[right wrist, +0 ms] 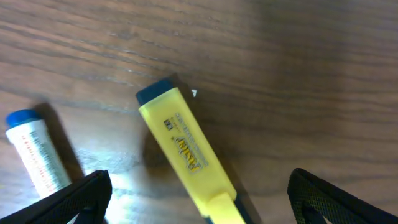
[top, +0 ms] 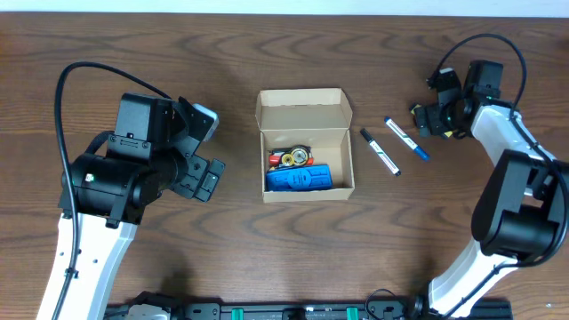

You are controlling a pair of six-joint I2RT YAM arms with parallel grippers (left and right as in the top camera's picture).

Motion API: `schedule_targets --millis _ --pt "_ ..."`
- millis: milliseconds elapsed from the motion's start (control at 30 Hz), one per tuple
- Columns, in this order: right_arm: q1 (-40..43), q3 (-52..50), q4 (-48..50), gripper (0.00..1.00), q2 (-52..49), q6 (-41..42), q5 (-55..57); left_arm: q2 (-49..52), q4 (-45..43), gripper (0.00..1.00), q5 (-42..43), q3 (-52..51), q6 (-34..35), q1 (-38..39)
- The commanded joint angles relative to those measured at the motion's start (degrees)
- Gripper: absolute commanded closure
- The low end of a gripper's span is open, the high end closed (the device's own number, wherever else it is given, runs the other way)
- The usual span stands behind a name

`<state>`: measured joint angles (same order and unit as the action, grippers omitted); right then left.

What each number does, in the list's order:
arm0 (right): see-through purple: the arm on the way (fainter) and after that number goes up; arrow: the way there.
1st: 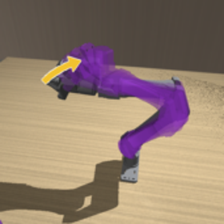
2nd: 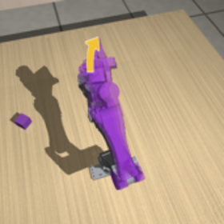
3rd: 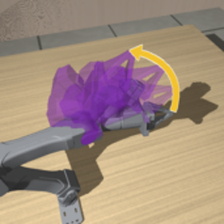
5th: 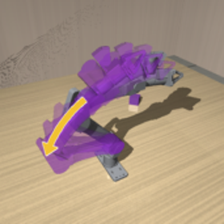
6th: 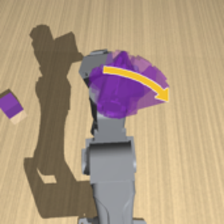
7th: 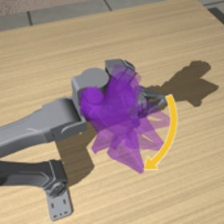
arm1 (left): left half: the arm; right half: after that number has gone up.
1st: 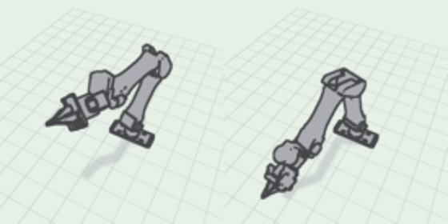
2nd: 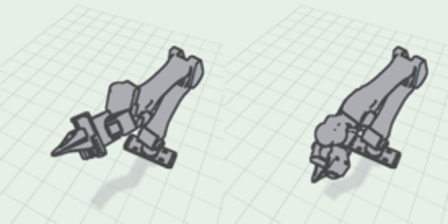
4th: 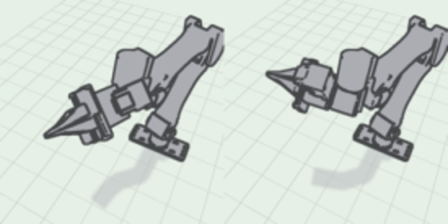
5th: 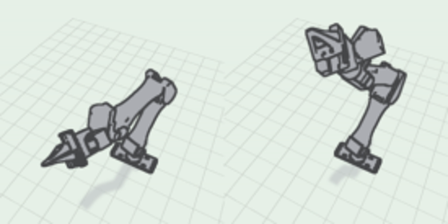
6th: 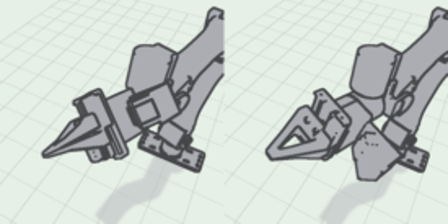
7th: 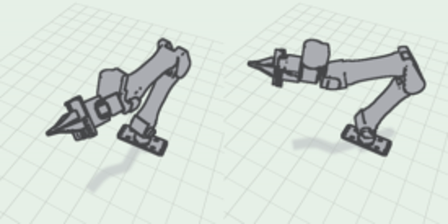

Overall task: Pack container
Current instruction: 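Move the right gripper over the yellow highlighter, then lower the right gripper and grasp the yellow highlighter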

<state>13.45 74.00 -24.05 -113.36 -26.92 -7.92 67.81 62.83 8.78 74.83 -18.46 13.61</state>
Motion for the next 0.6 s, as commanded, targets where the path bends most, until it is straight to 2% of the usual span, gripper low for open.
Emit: schedule_targets --millis 0,333,567 --pt "0.35 0.9 1.31 0.07 -1.88 -1.73 0.44 -0.22 0.17 0.05 -0.2 0.55 -0.63 -0.2" --pt "0.61 0.9 4.55 0.08 -5.2 -1.68 -0.22 -0.22 0.17 0.05 -0.22 0.55 -0.63 -0.2" --pt "0.61 0.9 4.46 0.18 -6.69 -1.64 -1.6 -0.22 0.17 0.05 -0.22 0.55 -0.63 -0.2"
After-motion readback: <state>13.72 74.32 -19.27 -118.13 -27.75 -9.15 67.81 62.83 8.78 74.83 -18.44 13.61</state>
